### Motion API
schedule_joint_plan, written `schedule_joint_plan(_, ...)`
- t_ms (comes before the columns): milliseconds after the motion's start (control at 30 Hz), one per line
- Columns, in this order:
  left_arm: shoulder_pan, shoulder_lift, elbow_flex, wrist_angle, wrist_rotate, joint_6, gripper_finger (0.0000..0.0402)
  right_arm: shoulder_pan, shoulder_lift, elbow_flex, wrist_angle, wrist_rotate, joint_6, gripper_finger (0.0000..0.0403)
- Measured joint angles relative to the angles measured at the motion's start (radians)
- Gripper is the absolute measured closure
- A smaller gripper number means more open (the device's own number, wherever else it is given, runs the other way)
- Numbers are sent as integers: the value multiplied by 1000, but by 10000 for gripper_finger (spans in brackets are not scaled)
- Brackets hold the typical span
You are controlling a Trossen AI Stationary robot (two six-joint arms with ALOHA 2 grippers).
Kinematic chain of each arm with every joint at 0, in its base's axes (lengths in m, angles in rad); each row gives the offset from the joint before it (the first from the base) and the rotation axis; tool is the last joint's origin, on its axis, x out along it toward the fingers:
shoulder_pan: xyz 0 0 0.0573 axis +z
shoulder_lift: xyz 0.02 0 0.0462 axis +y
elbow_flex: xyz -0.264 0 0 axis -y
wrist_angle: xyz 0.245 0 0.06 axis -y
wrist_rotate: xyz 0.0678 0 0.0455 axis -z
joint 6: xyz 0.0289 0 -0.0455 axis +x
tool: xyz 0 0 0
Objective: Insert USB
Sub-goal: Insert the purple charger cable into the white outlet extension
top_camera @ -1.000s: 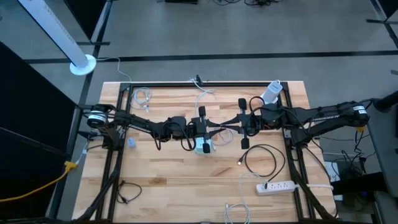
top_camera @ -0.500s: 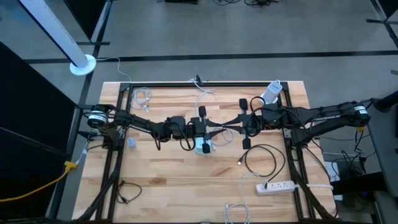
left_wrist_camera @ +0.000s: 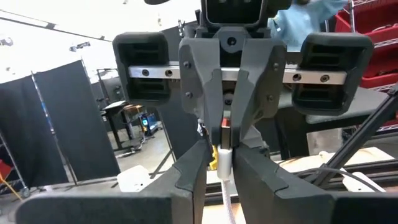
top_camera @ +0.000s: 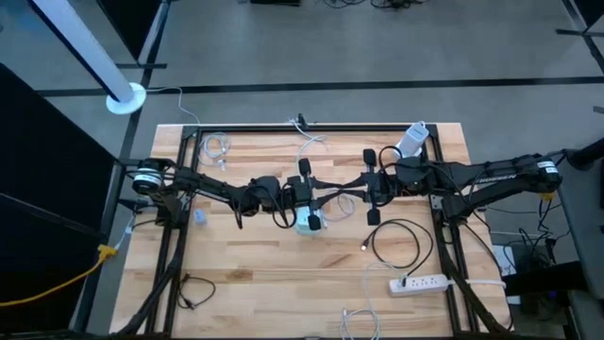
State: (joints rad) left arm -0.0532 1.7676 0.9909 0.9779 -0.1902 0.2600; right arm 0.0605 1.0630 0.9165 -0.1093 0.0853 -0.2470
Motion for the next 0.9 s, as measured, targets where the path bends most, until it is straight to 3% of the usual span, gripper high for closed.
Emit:
schedule_joint_plan(733,1,0,2,-11,-2,-4,336,0,-2,0,17,-4,-8,400)
schedule_joint_plan(900,1,0,2,-13,-5,-15,374,0,-2,0,9,-2,8,400)
